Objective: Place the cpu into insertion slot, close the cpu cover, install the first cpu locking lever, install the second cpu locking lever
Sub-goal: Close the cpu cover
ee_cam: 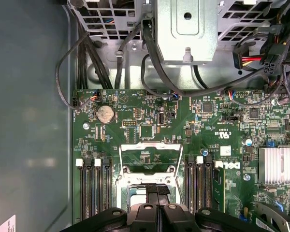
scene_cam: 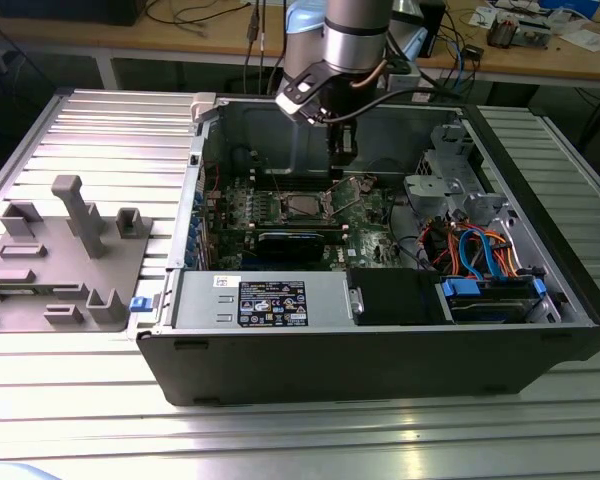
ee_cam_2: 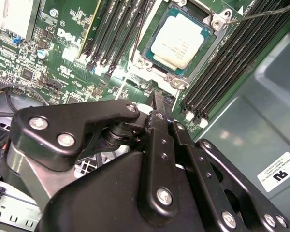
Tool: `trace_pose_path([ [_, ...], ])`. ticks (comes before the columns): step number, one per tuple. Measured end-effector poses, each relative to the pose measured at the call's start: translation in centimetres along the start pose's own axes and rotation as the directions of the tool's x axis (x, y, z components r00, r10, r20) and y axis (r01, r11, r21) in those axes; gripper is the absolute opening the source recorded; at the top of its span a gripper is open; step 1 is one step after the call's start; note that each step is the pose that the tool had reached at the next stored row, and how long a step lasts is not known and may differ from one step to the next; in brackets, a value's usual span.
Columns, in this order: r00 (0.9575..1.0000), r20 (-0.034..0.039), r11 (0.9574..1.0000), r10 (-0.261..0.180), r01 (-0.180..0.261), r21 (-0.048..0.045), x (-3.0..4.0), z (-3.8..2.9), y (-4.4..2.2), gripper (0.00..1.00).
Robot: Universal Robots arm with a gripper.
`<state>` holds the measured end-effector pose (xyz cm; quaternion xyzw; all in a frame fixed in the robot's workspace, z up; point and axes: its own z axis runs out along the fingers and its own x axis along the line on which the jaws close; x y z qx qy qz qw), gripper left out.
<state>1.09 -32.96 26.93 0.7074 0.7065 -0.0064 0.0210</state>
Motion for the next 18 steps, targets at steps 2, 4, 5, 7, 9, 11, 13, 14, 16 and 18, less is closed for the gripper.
trace_pose_path([
  [2, 1.0000, 0.0000, 1.0000, 0.000, 0.000, 0.0000, 0.00, 0.00, 0.13, 0.11],
  [4, 1.0000, 0.0000, 1.0000, 0.000, 0.000, 0.0000, 0.00, 0.00, 0.20, 0.11],
  [5, 1.0000, 0.0001, 1.0000, 0.000, 0.000, 0.0000, 0.00, 0.00, 0.25, 0.11],
  [7, 1.0000, 0.0000, 1.0000, 0.000, 0.000, 0.0000, 0.00, 0.01, 0.31, 0.11],
  [9, 1.0000, 0.0000, 1.0000, 0.000, 0.000, 0.0000, 0.00, 0.01, 0.37, 0.11],
  [11, 1.0000, 0.0000, 1.0000, 0.000, 0.000, 0.0000, 0.00, 0.01, 0.42, 0.11],
  [13, 1.0000, 0.0000, 1.0000, 0.000, 0.000, 0.0000, 0.00, 0.01, 0.50, 0.11],
  [14, 1.0000, 0.0000, 1.0000, 0.000, 0.000, 0.0001, 0.00, 0.01, 0.51, 0.11],
  [16, 1.0000, 0.0000, 1.0000, 0.000, 0.000, 0.0000, 0.00, 0.01, 0.55, 0.11],
  [18, 1.0000, 0.0000, 1.0000, 0.000, 0.000, 0.0000, 0.00, 0.01, 0.58, 0.11],
])
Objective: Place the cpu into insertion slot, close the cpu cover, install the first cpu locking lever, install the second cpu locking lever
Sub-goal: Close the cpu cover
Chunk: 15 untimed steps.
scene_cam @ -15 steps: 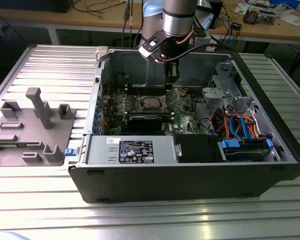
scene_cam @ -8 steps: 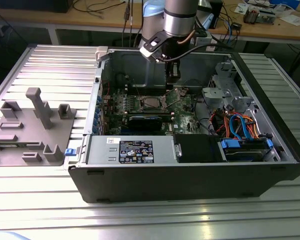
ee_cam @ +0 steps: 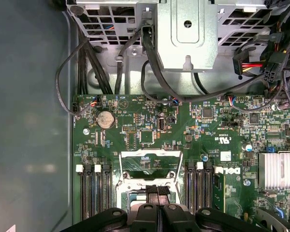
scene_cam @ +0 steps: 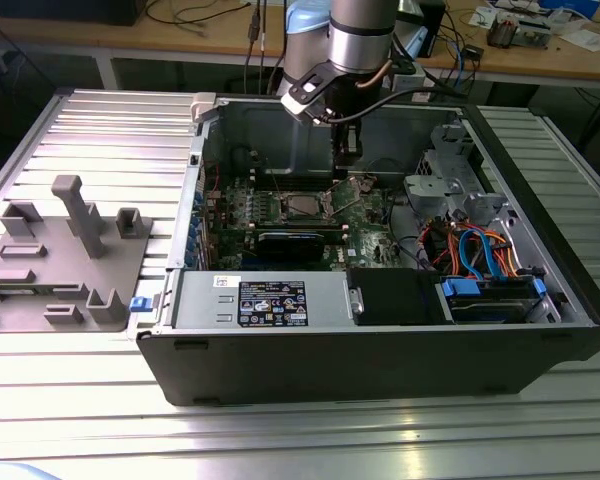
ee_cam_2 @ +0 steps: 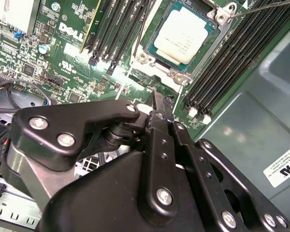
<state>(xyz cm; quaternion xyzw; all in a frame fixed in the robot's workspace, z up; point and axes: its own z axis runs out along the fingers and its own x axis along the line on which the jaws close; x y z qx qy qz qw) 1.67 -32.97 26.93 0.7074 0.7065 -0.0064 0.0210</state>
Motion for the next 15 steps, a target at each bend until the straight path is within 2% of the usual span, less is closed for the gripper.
trace_pose_path([
  [11, 1.0000, 0.0000, 1.0000, 0.000, 0.000, 0.0000, 0.00, 0.00, 0.07, 0.11],
  [12, 1.0000, -0.0001, 1.0000, 0.000, 0.000, 0.0002, 0.01, 0.14, 1.20, 0.11],
  [13, 1.0000, -0.0001, 1.0000, 0.000, 0.000, 0.0005, 0.03, 0.39, 3.07, 0.11],
  [14, 1.0000, -0.0002, 1.0000, 0.000, 0.000, 0.0016, 0.04, 0.59, 3.71, 0.11],
  [15, 1.0000, -0.0001, 1.0000, 0.000, 0.000, 0.0019, 0.04, 0.65, 3.86, 0.11],
])
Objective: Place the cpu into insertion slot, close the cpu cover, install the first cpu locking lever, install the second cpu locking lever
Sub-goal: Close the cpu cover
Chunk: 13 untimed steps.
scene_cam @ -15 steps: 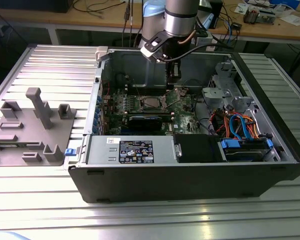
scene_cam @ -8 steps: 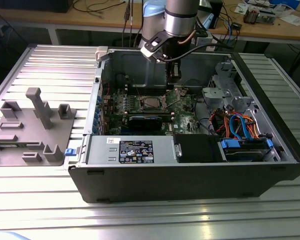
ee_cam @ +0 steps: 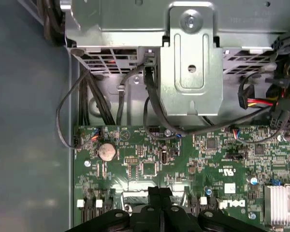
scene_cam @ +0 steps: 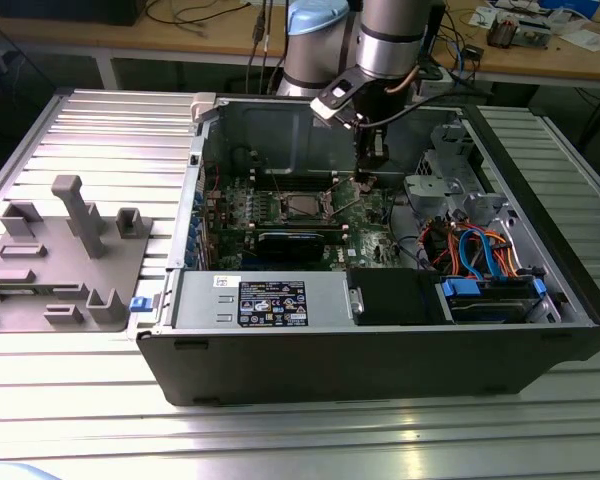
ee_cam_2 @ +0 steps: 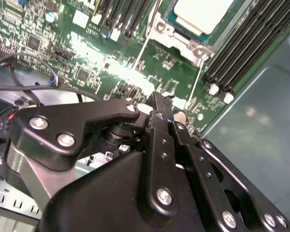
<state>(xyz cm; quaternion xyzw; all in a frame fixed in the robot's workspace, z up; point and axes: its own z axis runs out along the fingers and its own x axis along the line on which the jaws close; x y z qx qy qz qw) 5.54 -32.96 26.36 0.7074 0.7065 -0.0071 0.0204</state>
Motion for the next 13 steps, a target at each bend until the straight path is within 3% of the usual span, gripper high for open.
trace_pose_path([
  [6, 1.0000, 0.0000, 1.0000, 0.000, 0.000, 0.0014, 0.01, 0.32, 0.94, 0.11],
  [13, 1.0000, 0.0001, 1.0000, 0.000, 0.000, 0.0015, 0.01, 0.32, 1.00, 0.11],
])
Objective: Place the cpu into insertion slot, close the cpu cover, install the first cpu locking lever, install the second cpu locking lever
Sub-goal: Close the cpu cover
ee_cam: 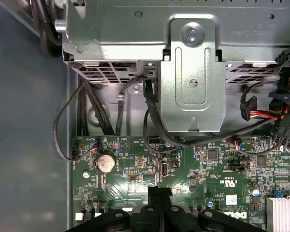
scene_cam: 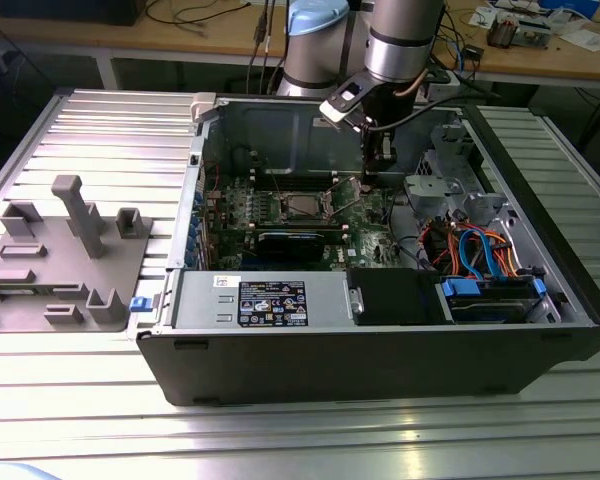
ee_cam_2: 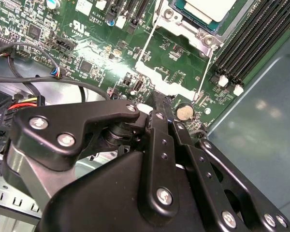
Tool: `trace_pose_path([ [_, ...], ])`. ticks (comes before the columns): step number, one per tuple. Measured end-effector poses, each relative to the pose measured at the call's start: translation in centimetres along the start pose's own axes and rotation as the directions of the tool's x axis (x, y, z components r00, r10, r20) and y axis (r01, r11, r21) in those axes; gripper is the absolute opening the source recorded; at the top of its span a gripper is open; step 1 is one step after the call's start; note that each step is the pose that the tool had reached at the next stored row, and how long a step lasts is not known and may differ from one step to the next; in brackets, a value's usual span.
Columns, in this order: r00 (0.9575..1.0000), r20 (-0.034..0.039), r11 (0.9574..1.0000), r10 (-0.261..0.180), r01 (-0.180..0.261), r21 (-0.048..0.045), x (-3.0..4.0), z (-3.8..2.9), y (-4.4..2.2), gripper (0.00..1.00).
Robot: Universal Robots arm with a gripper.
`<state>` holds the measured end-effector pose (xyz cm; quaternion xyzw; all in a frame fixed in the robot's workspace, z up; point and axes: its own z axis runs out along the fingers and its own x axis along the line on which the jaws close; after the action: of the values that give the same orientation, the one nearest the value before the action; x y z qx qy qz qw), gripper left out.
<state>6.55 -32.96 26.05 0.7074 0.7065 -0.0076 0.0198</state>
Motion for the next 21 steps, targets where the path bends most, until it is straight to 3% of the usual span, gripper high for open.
trace_pose_path([
  [9, 1.0000, 0.0000, 1.0000, 0.000, 0.000, 0.0000, 0.00, 0.13, 0.41, 0.11],
  [16, 1.0000, -0.0003, 1.0000, -0.002, 0.002, 0.0001, 0.09, 1.56, 0.47, 0.11],
  [21, 1.0000, -0.0043, 1.0000, -0.002, 0.002, 0.0002, 0.08, 1.59, 0.14, 0.11],
])
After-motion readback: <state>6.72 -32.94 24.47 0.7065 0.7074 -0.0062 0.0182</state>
